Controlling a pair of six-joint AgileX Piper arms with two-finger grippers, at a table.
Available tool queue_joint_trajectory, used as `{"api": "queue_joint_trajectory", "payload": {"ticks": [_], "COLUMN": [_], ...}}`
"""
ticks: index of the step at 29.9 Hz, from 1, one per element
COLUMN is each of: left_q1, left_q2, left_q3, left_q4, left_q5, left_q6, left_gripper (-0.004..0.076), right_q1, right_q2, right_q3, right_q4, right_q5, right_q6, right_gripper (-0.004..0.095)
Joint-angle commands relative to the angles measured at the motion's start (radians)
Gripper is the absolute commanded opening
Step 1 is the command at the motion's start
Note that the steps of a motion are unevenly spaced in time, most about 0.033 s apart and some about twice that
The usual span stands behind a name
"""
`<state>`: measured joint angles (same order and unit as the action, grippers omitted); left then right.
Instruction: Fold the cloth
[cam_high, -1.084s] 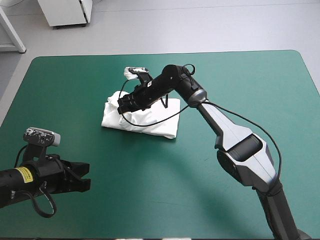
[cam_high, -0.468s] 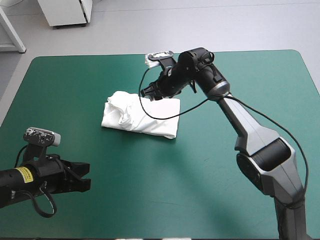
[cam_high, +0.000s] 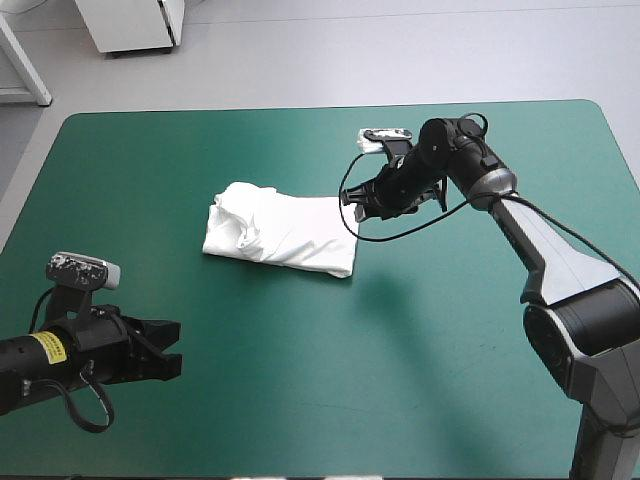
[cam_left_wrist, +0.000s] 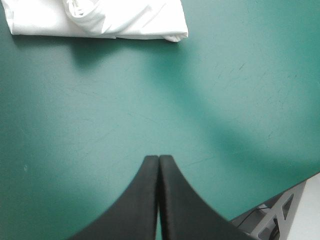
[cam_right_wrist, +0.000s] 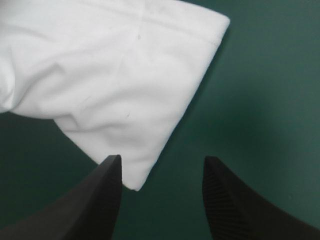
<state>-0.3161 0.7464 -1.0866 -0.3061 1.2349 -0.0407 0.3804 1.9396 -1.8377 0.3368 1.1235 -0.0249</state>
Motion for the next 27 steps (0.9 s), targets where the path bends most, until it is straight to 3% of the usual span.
{"api": "queue_joint_trajectory", "payload": {"ticks": [1, 18, 27], "left_q1": [-0.004, -0.004, -0.004], "left_q2": [0.006, 0.006, 0.006], "left_q3": [-0.021, -0.021, -0.021], "left_q4": [-0.023, -0.019, -0.019], "left_q5": [-0.055, -0.095, -0.097], "left_q6": [-0.003, -0.003, -0.003], "left_gripper": [-0.0009, -0.0009, -0.0009], "right_q1": [-0.022, -0.019, 0.029], "right_q2": [-0.032, 0.122, 0.167], "right_q3": [-0.010, -0.010, -0.010], "right_q4": [0.049, 0.179, 0.190], "right_q5": [-0.069, -0.094, -0.111], "right_q6": [-0.033, -0.086, -0.086], "right_gripper": [0.0471, 0.0471, 0.0471]}}
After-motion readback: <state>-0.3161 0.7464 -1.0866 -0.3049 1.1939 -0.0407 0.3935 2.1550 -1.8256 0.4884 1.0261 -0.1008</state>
